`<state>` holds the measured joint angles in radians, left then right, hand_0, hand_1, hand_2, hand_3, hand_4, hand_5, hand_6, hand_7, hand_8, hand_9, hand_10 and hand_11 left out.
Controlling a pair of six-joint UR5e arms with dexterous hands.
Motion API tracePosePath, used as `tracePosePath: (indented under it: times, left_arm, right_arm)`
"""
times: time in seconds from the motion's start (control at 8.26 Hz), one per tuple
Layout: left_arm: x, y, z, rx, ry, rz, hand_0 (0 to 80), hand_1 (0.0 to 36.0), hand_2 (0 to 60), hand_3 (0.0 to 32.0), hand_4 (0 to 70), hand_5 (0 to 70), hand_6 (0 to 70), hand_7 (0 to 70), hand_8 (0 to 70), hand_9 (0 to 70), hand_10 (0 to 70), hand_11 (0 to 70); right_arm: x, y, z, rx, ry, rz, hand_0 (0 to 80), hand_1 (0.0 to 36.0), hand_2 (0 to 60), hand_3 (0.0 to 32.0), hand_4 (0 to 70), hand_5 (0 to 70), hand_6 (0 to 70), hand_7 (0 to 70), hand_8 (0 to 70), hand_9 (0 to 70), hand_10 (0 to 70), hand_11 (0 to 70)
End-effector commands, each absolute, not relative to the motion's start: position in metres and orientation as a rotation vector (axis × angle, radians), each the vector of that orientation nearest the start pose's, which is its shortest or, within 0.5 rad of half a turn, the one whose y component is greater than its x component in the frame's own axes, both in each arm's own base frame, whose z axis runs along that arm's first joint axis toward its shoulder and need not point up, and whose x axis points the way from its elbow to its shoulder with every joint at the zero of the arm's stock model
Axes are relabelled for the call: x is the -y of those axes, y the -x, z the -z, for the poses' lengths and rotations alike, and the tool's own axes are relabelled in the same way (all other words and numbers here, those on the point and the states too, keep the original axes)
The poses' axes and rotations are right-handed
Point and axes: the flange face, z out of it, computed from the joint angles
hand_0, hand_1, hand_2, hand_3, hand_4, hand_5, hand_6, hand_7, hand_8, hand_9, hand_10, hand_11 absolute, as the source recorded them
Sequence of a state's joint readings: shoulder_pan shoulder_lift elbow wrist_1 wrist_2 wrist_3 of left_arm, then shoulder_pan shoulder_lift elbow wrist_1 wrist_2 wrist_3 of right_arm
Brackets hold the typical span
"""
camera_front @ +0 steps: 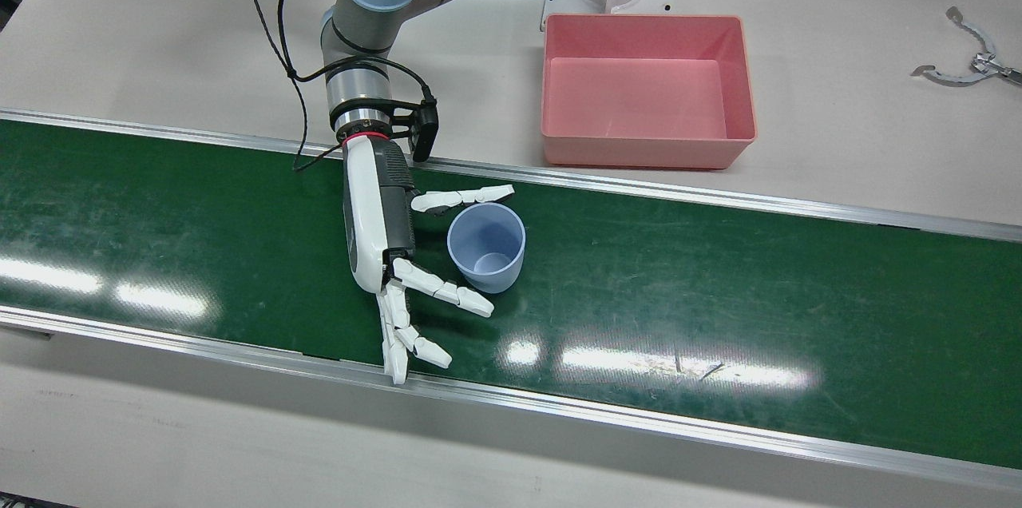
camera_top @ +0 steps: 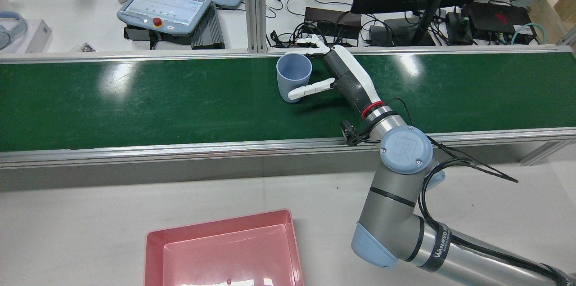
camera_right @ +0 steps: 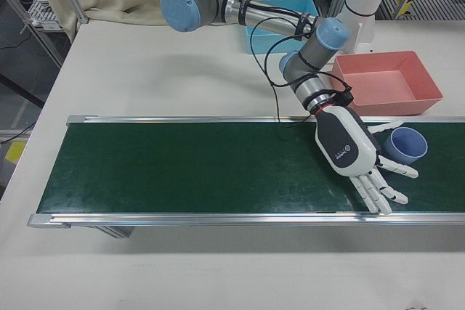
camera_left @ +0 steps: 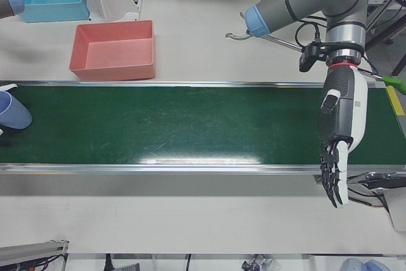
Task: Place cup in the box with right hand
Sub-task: 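Close the right hand fingers around the light blue cup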
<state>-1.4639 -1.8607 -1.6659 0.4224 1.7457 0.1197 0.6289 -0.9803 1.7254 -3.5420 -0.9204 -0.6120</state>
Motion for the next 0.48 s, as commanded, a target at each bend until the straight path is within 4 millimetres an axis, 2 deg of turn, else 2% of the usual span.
tracePosePath:
  times: [0.0,0.36]
  left_arm:
    - [0.5883,0.0541,-0.5257,-1.997,0.168,2.038,0.0,0.0,0.0,0.0,0.0,0.0,0.0,0.0,0.0,0.0,0.0,0.0]
    - [0.5883,0.0541,-0.5257,-1.997,0.168,2.038,0.0,0.0,0.0,0.0,0.0,0.0,0.0,0.0,0.0,0.0,0.0,0.0]
  right_arm:
    - [0.5287,0.3993,-0.3145,-2.867,0.191,2.058,53.6,14.5,1.9,0.0,31.1,4.6,6.6,28.7,0.3,4.3,1.4,3.7]
    - [0.5282,0.4002,-0.312,-2.867,0.181,2.052,53.7,14.7,3.0,0.0,34.2,4.7,7.8,31.8,0.5,5.3,1.7,4.1]
